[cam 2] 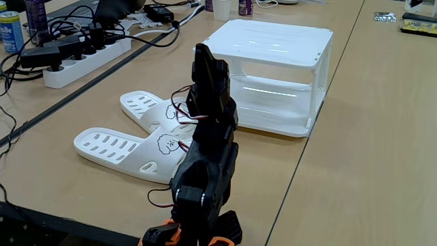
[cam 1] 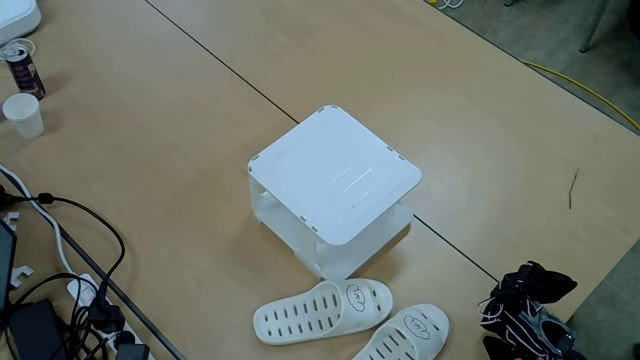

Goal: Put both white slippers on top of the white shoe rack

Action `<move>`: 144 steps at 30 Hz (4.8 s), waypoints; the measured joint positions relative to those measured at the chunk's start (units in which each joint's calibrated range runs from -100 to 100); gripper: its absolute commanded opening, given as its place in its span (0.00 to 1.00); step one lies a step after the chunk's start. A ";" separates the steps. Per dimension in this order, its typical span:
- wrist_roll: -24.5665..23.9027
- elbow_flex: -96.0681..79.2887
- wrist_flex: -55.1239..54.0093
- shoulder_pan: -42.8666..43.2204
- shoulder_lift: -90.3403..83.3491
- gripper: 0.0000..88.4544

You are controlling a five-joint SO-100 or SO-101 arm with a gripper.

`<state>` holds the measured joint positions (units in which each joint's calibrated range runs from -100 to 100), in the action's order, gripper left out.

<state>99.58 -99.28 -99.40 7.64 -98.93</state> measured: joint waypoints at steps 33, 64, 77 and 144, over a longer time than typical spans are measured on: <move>0.00 0.00 0.00 0.00 0.00 0.01; 0.00 7.73 31.76 -8.76 0.00 0.01; 0.00 44.29 86.52 -15.51 20.78 0.01; 0.00 46.00 148.67 27.19 84.54 0.01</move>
<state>99.58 -53.28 49.27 34.83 -14.39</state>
